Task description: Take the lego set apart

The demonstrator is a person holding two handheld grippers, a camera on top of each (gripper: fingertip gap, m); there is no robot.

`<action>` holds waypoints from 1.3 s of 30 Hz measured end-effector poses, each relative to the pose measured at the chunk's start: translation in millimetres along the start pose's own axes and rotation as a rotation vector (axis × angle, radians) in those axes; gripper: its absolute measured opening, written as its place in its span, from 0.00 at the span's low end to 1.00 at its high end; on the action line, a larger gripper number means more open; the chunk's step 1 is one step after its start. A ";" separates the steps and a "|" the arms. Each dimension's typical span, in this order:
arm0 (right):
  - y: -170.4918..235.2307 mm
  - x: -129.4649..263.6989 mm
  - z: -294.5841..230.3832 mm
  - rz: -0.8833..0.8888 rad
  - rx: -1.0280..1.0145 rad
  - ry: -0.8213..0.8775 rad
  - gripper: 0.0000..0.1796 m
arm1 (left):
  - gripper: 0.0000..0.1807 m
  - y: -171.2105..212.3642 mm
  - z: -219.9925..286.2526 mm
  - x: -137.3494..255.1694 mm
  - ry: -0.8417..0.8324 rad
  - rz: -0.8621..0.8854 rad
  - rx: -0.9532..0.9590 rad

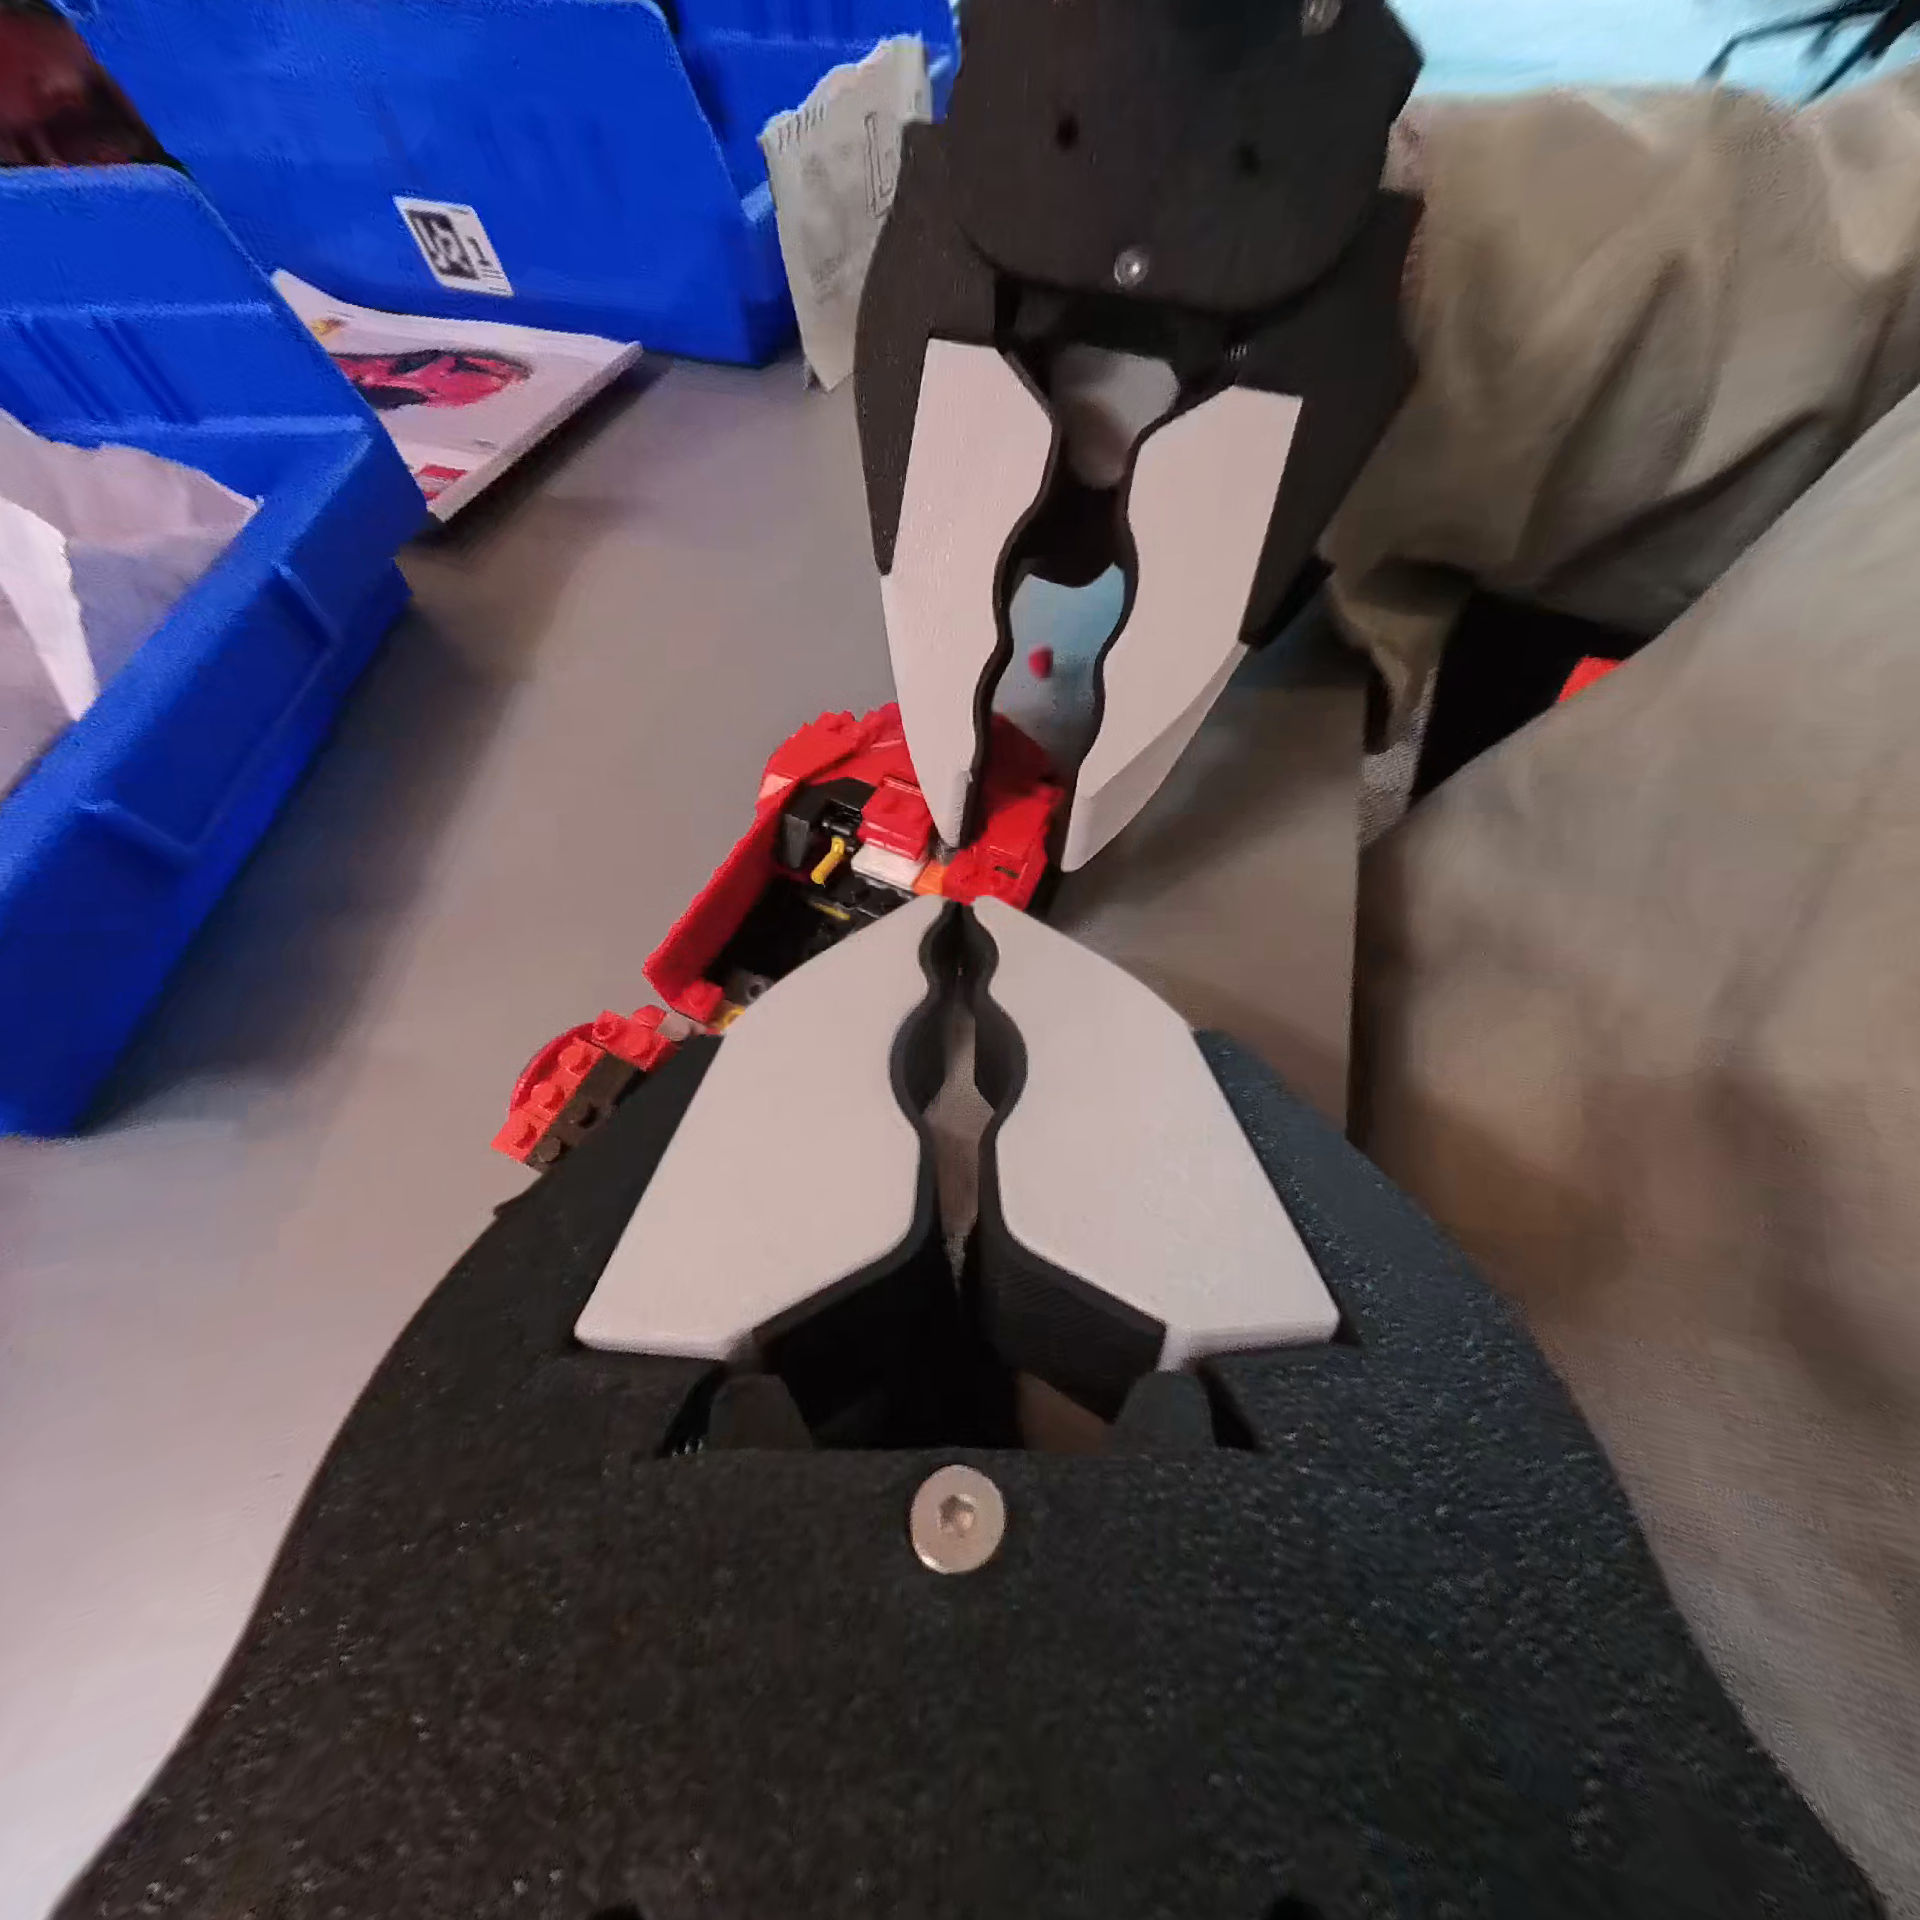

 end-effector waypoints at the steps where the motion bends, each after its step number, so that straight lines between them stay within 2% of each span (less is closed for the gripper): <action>1: 0.1 0.3 0.1 0.016 0.001 0.004 0.11 | 0.00 -0.9 1.8 -1.9 -0.015 -0.010 -0.028; 4: 4.9 13.6 5.1 0.072 -0.039 0.050 0.15 | 0.07 -2.2 7.3 -11.6 -0.020 -0.050 -0.059; 8: 25.1 56.6 6.9 0.098 -0.199 0.080 0.17 | 0.10 0.4 6.7 -19.1 -0.057 -0.095 -0.067; 10: 46.2 70.4 3.9 0.021 -0.283 0.105 0.15 | 0.09 -1.9 5.7 -20.7 -0.050 -0.083 -0.064; 13: 79.4 70.7 -6.5 -0.130 -0.385 0.088 0.12 | 0.09 -4.7 4.8 -24.6 -0.047 -0.081 -0.059; 16: 93.6 66.3 -13.3 -0.160 -0.430 0.071 0.11 | 0.10 -5.2 4.0 -24.9 -0.052 -0.076 -0.061; 19: 110.5 77.6 -11.0 -0.210 -0.474 0.141 0.11 | 0.10 -5.5 2.7 -20.7 -0.071 -0.050 -0.052; 23: 141.5 111.8 -14.0 -0.336 -0.559 0.242 0.10 | 0.11 -1.7 -0.5 -15.6 -0.107 -0.045 -0.045; 25: 145.3 117.6 -15.1 -0.314 -0.578 0.244 0.09 | 0.11 -1.5 -0.9 -14.4 -0.102 -0.037 -0.040; 32: 150.9 100.4 -11.2 -0.283 -0.586 0.206 0.09 | 0.11 -1.6 1.3 -17.3 -0.082 -0.022 -0.039; 36: 153.0 97.3 -9.6 -0.282 -0.570 0.199 0.05 | 0.12 -2.9 1.6 -17.1 -0.076 0.006 -0.033; 39: 129.8 104.8 -0.1 -0.157 -0.431 0.304 0.05 | 0.12 -20.6 5.7 -15.2 -0.036 0.132 0.070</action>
Point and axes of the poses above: each gripper's, where its closed fingertips meet, x back along the fingers, y out of its underside, z = x × y across the jaws, the point moved 3 cm from there along x, back along the fingers, and after that the axes turned 10 degrees about -z, right-handed, at the moved point
